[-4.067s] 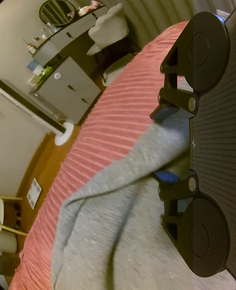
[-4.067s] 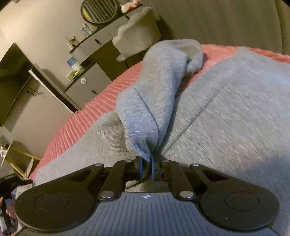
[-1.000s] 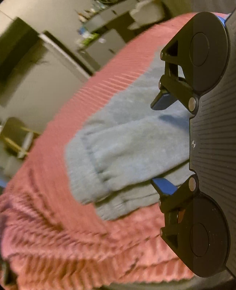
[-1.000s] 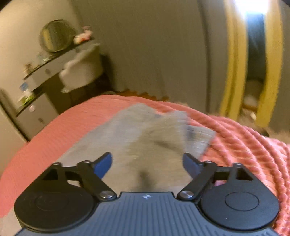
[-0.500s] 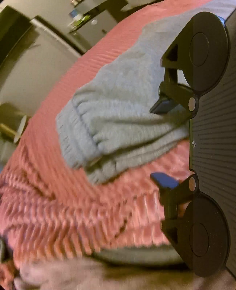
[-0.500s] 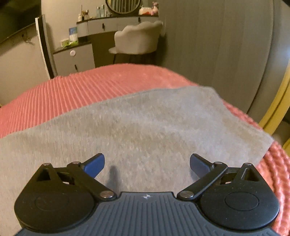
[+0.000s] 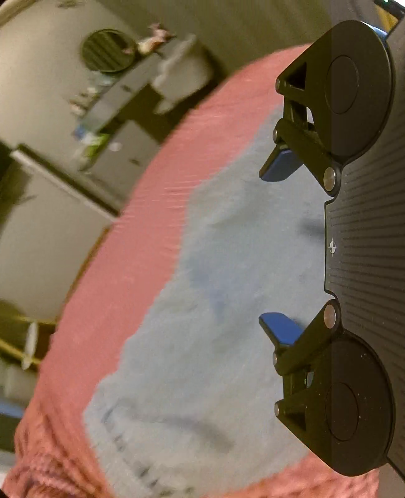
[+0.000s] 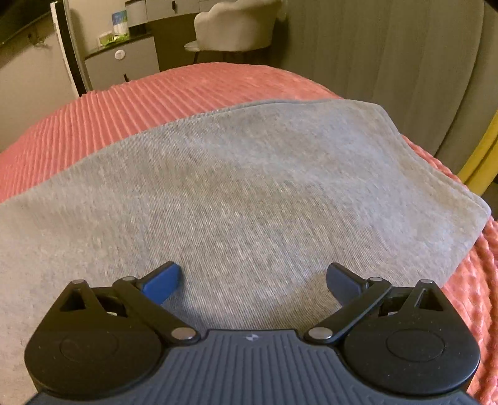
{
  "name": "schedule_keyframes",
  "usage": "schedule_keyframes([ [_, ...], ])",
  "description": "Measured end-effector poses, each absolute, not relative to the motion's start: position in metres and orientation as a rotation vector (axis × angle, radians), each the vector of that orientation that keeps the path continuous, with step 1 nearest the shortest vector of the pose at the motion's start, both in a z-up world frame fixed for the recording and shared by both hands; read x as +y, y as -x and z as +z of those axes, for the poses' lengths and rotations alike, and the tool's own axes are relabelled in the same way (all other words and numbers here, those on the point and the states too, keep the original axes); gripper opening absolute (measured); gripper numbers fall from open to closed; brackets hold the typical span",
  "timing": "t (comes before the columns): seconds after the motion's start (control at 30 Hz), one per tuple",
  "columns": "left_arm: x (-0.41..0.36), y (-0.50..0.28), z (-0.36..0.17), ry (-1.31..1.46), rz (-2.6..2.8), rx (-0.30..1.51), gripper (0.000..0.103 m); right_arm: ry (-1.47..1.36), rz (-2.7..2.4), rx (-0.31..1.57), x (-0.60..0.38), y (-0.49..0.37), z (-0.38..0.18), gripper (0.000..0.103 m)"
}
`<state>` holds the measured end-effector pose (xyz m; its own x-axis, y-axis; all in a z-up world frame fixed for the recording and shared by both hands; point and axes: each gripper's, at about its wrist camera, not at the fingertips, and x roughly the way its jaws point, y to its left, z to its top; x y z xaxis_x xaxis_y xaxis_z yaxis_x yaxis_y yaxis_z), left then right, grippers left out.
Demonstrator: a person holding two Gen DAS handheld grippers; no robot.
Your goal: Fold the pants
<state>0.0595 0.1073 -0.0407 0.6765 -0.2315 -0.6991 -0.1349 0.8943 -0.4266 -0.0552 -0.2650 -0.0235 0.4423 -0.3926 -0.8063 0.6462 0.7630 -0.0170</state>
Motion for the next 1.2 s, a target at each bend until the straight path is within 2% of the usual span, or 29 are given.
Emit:
schedule_keyframes([
  [0.1,0.093,-0.063,-0.066,0.287,0.009,0.928,0.093,-0.321,-0.658,0.911,-0.266,0.053,-0.023,0.101],
  [0.13,0.096,-0.063,-0.067,0.29,0.022,0.943,0.091,-0.321,-0.661,0.918,-0.266,0.051,-0.022,0.101],
  [0.2,0.103,-0.06,-0.061,0.303,0.045,0.895,0.095,-0.302,-0.698,0.935,-0.264,0.043,-0.017,0.101],
  [0.4,0.106,-0.063,-0.064,0.298,0.114,0.895,0.095,-0.129,-0.491,0.841,-0.189,-0.012,0.013,0.1],
  [0.63,0.104,-0.066,-0.067,0.293,0.118,0.872,0.097,0.081,-0.335,0.856,-0.105,-0.1,-0.019,0.1],
  [0.77,0.098,-0.071,-0.072,0.265,0.113,0.873,0.1,0.115,-0.39,0.825,-0.109,-0.137,-0.034,0.1],
  [0.87,0.098,-0.07,-0.072,0.269,0.112,0.872,0.1,0.051,-0.494,0.88,-0.124,-0.163,-0.022,0.1],
  [1.03,0.106,-0.071,-0.072,0.319,0.111,0.861,0.1,0.027,-0.269,0.82,-0.1,-0.13,0.004,0.1],
  [1.2,0.104,-0.07,-0.071,0.3,0.11,0.864,0.1,0.184,-0.271,0.845,-0.1,-0.099,-0.035,0.1],
])
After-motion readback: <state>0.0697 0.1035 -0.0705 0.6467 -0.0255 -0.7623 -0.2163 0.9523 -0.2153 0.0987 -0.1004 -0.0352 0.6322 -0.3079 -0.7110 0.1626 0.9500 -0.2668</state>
